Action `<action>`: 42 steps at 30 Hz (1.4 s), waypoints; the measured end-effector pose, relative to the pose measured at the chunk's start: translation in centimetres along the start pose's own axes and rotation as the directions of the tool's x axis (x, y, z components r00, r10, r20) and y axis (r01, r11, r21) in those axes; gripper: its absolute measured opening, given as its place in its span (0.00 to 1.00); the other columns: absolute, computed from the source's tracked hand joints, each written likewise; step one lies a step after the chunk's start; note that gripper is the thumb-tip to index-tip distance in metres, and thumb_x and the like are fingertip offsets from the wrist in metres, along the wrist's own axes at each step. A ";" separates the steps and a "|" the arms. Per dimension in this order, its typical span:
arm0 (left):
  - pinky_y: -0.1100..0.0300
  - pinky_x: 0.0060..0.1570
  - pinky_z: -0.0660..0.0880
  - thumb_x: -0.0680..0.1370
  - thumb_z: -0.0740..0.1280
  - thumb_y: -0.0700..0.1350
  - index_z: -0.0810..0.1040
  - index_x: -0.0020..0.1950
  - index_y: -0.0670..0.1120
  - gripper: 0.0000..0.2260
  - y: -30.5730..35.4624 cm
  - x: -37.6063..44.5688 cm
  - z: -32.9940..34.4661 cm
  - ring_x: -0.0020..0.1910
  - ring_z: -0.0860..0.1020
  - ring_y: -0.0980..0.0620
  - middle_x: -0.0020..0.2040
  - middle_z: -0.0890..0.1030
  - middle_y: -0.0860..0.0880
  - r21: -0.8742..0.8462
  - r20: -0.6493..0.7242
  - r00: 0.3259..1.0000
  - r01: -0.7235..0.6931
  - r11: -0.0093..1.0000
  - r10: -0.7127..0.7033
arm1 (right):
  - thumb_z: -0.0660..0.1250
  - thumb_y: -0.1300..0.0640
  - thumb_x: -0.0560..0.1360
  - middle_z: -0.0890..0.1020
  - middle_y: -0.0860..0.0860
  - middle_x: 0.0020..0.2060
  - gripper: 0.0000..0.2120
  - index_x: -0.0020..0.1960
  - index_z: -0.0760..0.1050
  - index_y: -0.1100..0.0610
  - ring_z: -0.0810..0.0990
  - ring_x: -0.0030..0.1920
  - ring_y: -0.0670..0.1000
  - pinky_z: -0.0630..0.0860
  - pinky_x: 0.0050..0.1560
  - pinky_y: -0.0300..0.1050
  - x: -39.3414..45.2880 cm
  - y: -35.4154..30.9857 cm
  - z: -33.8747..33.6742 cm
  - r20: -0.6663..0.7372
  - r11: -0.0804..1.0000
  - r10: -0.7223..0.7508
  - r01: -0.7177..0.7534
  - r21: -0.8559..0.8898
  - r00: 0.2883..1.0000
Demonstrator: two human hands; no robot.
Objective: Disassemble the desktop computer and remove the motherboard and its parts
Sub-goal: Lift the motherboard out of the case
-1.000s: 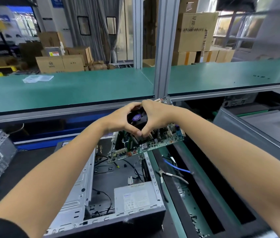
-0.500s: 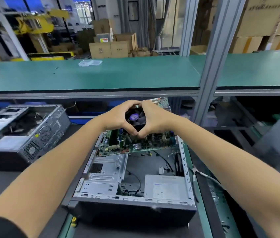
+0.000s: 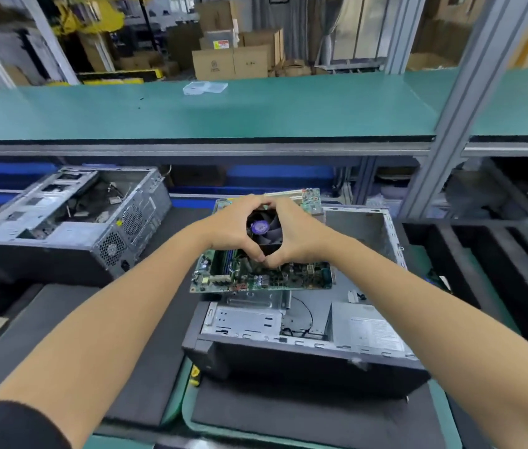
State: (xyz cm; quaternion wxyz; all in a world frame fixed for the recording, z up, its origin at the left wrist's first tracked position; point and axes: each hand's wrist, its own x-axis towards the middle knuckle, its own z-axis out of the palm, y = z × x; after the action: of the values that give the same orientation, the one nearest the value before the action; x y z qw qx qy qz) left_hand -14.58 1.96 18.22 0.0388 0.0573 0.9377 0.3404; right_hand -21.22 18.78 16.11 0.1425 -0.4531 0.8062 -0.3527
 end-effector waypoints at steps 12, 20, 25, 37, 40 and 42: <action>0.71 0.57 0.67 0.56 0.80 0.47 0.67 0.68 0.52 0.42 -3.3 0.0 2.1 0.58 0.68 0.57 0.58 0.69 0.58 -0.031 0.095 0.988 -0.122 0.992 0.124 | 0.79 0.55 0.60 0.68 0.51 0.59 0.41 0.65 0.58 0.51 0.73 0.58 0.50 0.75 0.55 0.43 -1.3 0.8 3.5 0.004 0.991 0.131 -0.131 0.019 0.991; 0.54 0.63 0.66 0.61 0.76 0.58 0.63 0.71 0.55 0.41 -3.5 0.2 2.6 0.62 0.65 0.53 0.62 0.68 0.52 0.046 0.162 0.979 -0.132 0.990 0.123 | 0.82 0.49 0.60 0.62 0.48 0.62 0.49 0.70 0.55 0.51 0.66 0.63 0.48 0.67 0.62 0.39 -1.7 0.8 2.3 0.131 0.979 0.202 -0.200 -0.034 0.971; 0.53 0.67 0.61 0.77 0.65 0.60 0.62 0.74 0.51 0.30 -3.9 0.3 1.9 0.70 0.63 0.52 0.71 0.65 0.52 -0.049 -0.099 0.995 -0.019 0.999 0.014 | 0.71 0.39 0.71 0.61 0.50 0.72 0.42 0.76 0.55 0.53 0.63 0.71 0.50 0.64 0.65 0.43 -1.8 0.7 -1.2 0.061 0.960 0.280 -0.280 -0.015 0.958; 0.44 0.71 0.57 0.79 0.59 0.62 0.58 0.78 0.44 0.33 -10.6 -2.0 3.6 0.75 0.60 0.43 0.78 0.59 0.45 -0.609 -0.056 0.704 0.538 0.583 -0.708 | 0.65 0.55 0.75 0.67 0.61 0.63 0.24 0.66 0.61 0.61 0.67 0.62 0.61 0.68 0.58 0.53 -6.3 8.8 -1.8 -0.538 0.483 0.632 -0.826 -0.289 0.558; 0.43 0.72 0.57 0.80 0.60 0.61 0.57 0.78 0.45 0.33 -10.7 -1.7 4.1 0.76 0.59 0.43 0.78 0.58 0.46 -0.588 -0.031 0.726 0.542 0.600 -0.687 | 0.64 0.54 0.76 0.67 0.61 0.66 0.32 0.74 0.54 0.59 0.68 0.65 0.61 0.68 0.60 0.54 -7.2 9.8 -1.7 -0.506 0.395 0.734 -0.891 -0.225 0.454; 0.43 0.71 0.58 0.80 0.60 0.60 0.57 0.78 0.45 0.32 -10.9 -1.5 4.2 0.75 0.60 0.43 0.78 0.59 0.47 -0.567 -0.035 0.735 0.543 0.619 -0.677 | 0.62 0.54 0.77 0.68 0.62 0.67 0.35 0.77 0.47 0.60 0.71 0.64 0.61 0.70 0.55 0.52 -7.8 10.4 -1.7 -0.474 0.374 0.770 -0.904 -0.208 0.428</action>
State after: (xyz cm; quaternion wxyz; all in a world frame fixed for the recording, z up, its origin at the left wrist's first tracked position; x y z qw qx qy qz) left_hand -13.51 -3.88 8.09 0.0509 -0.3222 0.7680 0.5512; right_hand -24.42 29.57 9.32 0.0750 0.0658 0.9896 -0.1034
